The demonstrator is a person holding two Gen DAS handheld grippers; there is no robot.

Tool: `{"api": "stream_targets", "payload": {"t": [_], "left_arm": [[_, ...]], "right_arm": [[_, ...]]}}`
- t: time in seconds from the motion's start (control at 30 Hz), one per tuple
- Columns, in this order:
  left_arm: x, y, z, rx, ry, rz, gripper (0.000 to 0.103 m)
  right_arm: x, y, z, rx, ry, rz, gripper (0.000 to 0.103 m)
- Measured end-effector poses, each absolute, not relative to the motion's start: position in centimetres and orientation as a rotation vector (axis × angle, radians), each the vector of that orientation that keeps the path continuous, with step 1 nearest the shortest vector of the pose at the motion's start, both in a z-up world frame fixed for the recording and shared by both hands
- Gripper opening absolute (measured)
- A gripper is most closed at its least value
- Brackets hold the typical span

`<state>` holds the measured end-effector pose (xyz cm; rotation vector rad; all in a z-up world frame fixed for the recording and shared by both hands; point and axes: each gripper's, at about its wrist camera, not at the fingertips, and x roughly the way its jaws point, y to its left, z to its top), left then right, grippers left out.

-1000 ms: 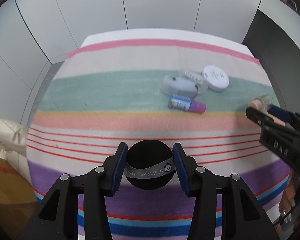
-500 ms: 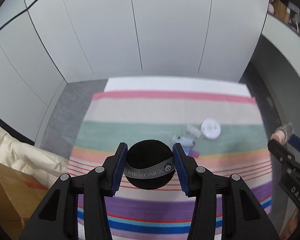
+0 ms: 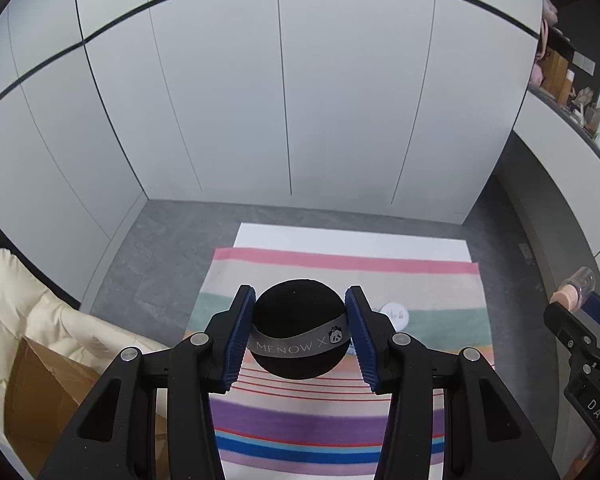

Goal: Organize objects
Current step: 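Lift and carry the compact with the left tool while the right tool carries the bottle to the box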

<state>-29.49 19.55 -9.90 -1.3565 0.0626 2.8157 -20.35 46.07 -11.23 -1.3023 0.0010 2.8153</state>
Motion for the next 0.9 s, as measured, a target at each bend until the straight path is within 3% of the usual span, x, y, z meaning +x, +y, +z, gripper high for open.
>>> {"api": "stream_targets", "payload": {"t": [0.47,0.9], "left_arm": [[-26.4,20.2,-7.1,-1.359,0.089,2.732,0.048],[-18.7,19.0,-4.0,-1.288,0.179,2.726,0.048]], "right_arm": [[-18.5,45.3,-9.0,-1.295,-0.029,2.804,0.064],[-11.3,43.7,-7.9,-1.293,-0.028,2.826,0.064]]}}
